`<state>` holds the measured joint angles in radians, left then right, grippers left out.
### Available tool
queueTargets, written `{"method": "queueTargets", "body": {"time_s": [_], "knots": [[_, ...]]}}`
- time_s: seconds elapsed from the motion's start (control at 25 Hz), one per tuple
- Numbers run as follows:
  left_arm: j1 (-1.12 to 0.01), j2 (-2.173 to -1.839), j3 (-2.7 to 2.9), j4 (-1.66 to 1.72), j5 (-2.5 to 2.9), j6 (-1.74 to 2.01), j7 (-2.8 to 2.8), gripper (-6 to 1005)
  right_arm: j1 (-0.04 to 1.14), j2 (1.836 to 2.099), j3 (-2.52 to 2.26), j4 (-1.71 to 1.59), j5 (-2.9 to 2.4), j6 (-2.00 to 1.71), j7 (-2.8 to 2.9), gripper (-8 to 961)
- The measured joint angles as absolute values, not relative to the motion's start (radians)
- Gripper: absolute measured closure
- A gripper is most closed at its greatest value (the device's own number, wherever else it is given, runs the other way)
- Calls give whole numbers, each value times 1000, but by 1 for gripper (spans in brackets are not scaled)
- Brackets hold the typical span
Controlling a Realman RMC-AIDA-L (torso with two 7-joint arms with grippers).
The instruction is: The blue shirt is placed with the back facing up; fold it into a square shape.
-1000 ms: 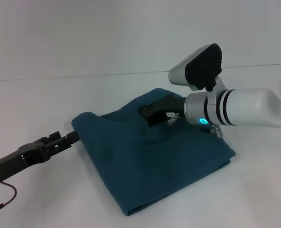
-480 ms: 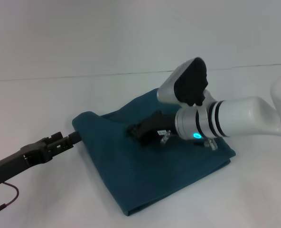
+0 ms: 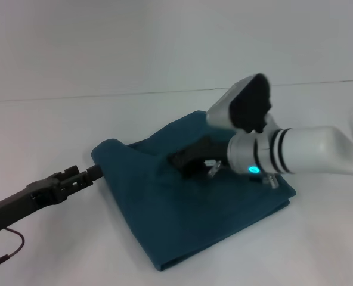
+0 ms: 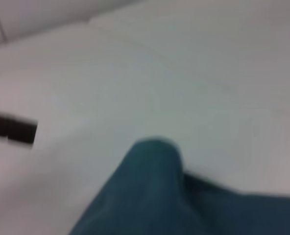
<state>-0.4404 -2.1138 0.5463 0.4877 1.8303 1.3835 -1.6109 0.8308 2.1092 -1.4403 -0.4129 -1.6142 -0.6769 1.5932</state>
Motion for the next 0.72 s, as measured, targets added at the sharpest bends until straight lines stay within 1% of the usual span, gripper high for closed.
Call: {"method": "queueTargets", "body": {"time_s": [0.16, 0.28, 0.48, 0.72], "knots": [[-440, -2114, 545, 489, 1832, 1385, -1611, 48, 735, 2096, -1432, -531, -1556, -726, 1581, 954], [-441, -2114, 545, 490, 1830, 1389, -1611, 48, 684, 2083, -1426, -581, -1559, -765, 1599, 953], [-449, -2118, 544, 489, 1829, 1390, -1611, 48, 647, 2056, -1403, -581, -1622, -818, 1644, 953], [-465, -2125, 546, 488, 1828, 1386, -1611, 48, 613, 2048, -1332, -582, -1708, -867, 1663, 953]]}}
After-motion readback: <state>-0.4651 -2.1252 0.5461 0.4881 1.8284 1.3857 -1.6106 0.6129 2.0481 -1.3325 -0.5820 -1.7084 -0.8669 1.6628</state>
